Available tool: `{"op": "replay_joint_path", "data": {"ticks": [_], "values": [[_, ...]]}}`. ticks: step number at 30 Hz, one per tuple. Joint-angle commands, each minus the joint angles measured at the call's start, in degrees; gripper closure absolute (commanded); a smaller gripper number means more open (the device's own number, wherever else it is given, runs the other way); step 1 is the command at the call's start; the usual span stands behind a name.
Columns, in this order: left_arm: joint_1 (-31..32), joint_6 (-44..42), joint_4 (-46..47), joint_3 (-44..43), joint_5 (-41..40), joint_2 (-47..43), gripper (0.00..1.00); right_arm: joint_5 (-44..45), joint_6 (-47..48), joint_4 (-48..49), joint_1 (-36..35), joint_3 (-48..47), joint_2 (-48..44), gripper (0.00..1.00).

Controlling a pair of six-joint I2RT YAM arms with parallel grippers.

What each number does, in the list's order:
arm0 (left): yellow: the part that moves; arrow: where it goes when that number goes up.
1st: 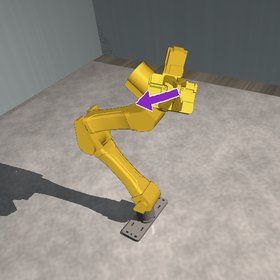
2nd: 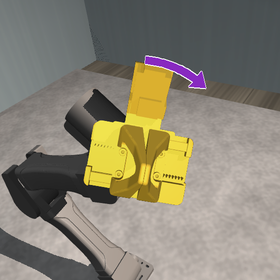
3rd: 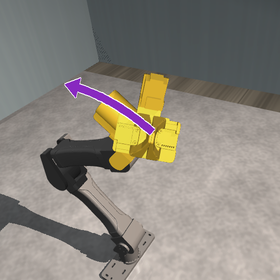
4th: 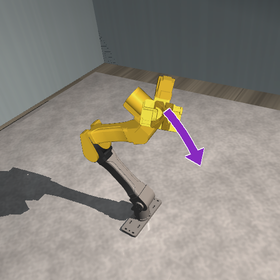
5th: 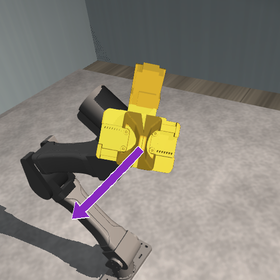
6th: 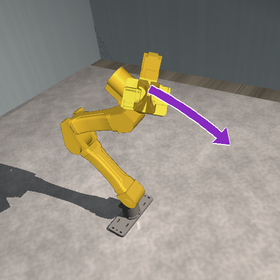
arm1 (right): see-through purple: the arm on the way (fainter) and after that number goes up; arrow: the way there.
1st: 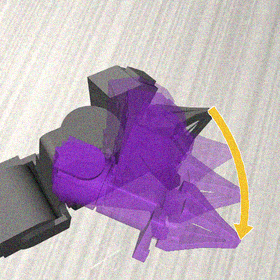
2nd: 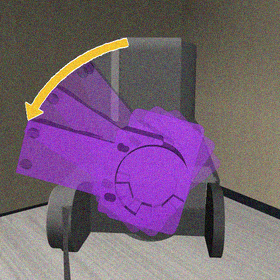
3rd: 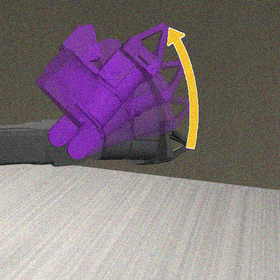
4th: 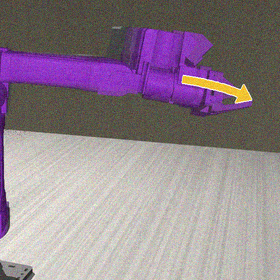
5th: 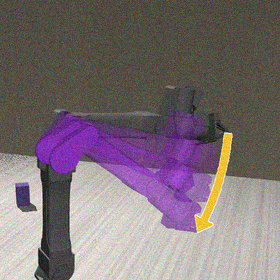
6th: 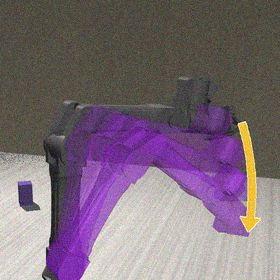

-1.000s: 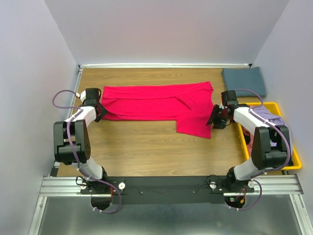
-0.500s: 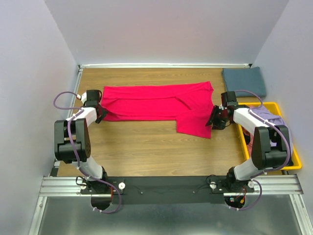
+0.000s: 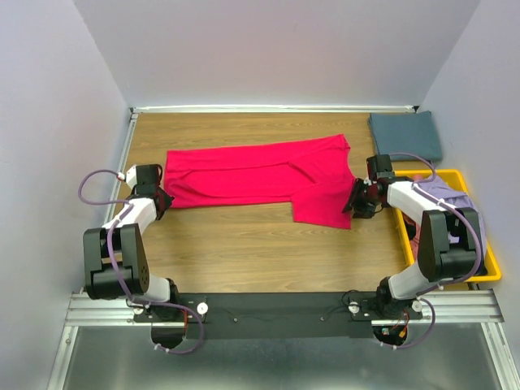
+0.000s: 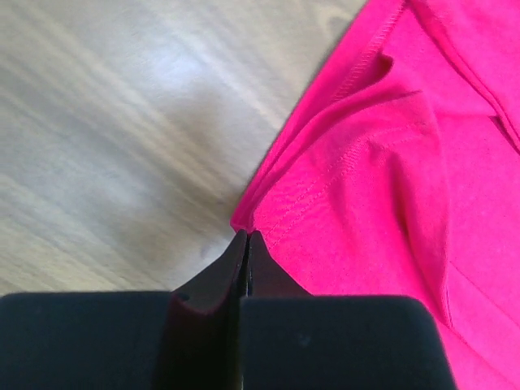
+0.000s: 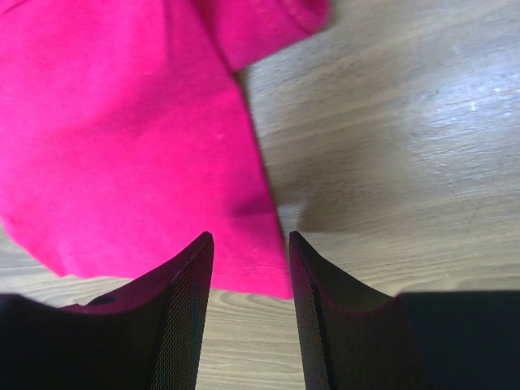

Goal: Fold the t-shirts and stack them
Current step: Fold the tshirt

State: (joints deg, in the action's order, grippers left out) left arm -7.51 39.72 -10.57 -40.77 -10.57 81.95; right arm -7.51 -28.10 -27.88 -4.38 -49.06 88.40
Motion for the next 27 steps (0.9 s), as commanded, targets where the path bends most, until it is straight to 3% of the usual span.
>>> {"op": "replay_joint_path", "data": {"ticks": [1,4,7,8,9,27], "values": [[-1.54,3.86,0.11,2.8,-1.03,-1.52,0.91,2.76,-0.73,0.72,0.25,1.33,-0.68,0.51],[-1.89,5.27,-0.07,4.47,-0.86,-4.07,0.81,3.55,-0.99,0.72,0.25,1.6,-0.95,0.51],[-1.9,5.89,-1.12,5.27,-1.12,-6.79,0.58,3.55,-0.82,0.72,0.34,1.86,-0.86,0.51],[-1.98,5.72,-1.73,5.18,-0.95,-7.5,0.44,3.47,-0.91,0.72,0.25,1.86,-0.95,0.51],[-2.07,5.45,-2.08,4.48,-0.68,-8.47,0.41,3.29,-0.73,0.72,0.34,1.86,-0.95,0.51],[-1.11,-2.46,-0.24,-2.91,6.08,-2.32,0.33,1.8,-0.99,0.72,0.25,-0.78,1.6,0.51]]}}
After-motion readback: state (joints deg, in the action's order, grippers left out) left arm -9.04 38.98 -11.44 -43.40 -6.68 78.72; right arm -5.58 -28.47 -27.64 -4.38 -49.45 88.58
